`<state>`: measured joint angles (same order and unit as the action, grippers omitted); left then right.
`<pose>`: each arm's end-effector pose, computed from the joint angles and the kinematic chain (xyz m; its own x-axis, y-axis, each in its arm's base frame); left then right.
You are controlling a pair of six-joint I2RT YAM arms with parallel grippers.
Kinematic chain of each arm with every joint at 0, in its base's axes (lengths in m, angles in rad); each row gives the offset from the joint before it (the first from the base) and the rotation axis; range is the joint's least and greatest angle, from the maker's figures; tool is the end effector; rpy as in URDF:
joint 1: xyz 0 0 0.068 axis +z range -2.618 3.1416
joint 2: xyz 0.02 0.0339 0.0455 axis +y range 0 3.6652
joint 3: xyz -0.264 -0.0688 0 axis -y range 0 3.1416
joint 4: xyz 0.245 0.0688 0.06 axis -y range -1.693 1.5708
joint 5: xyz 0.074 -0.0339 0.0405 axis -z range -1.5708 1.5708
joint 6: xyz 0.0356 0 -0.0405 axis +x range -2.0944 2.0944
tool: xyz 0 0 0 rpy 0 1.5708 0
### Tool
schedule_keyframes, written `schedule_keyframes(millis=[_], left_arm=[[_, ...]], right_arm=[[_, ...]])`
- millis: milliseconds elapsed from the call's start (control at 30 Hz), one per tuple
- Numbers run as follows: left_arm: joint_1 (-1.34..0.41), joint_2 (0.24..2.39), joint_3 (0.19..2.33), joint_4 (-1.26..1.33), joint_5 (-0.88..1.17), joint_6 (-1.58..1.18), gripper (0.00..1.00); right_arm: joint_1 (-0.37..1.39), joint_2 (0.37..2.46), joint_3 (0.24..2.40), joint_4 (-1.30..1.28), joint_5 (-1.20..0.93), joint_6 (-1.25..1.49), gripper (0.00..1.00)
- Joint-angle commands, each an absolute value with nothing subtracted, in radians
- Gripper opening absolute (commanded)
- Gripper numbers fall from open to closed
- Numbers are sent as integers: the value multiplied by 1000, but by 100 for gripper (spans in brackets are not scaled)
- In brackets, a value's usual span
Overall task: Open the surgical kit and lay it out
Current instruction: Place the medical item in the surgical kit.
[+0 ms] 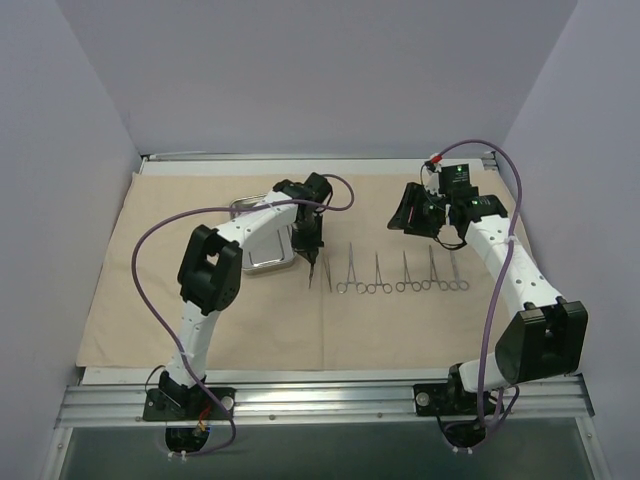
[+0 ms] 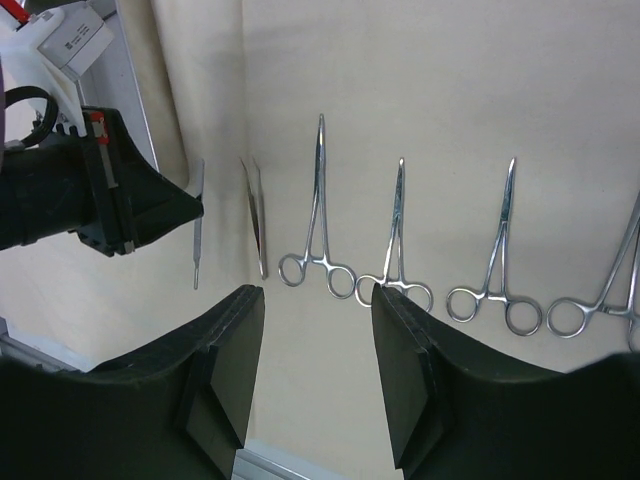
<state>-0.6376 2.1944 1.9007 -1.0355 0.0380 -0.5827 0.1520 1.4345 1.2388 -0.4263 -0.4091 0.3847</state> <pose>0.3626 -0.2703 0.2079 -0.9828 0.0437 -0.1795 0.0735 0.9840 -0.1625 0.3169 0.0629 0.3241 -0.7059 0.2402 -0.6663 -0.2088 0.8284 0.5198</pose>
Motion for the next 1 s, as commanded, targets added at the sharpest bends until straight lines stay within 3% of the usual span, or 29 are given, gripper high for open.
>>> schedule_keyframes(millis=[0,833,967], left_arm=[[-637,2214,1887,-966,17,-614,2],[-592,2304,1822,-900,23,-660,2],[-587,2287,1812,-904,14,-652,16]], right_arm=[[152,1387,1233,-456,-416,377,47],[155,1405,1224,-448,-426,376,47],[155,1408,1226,-448,-428,376,47]])
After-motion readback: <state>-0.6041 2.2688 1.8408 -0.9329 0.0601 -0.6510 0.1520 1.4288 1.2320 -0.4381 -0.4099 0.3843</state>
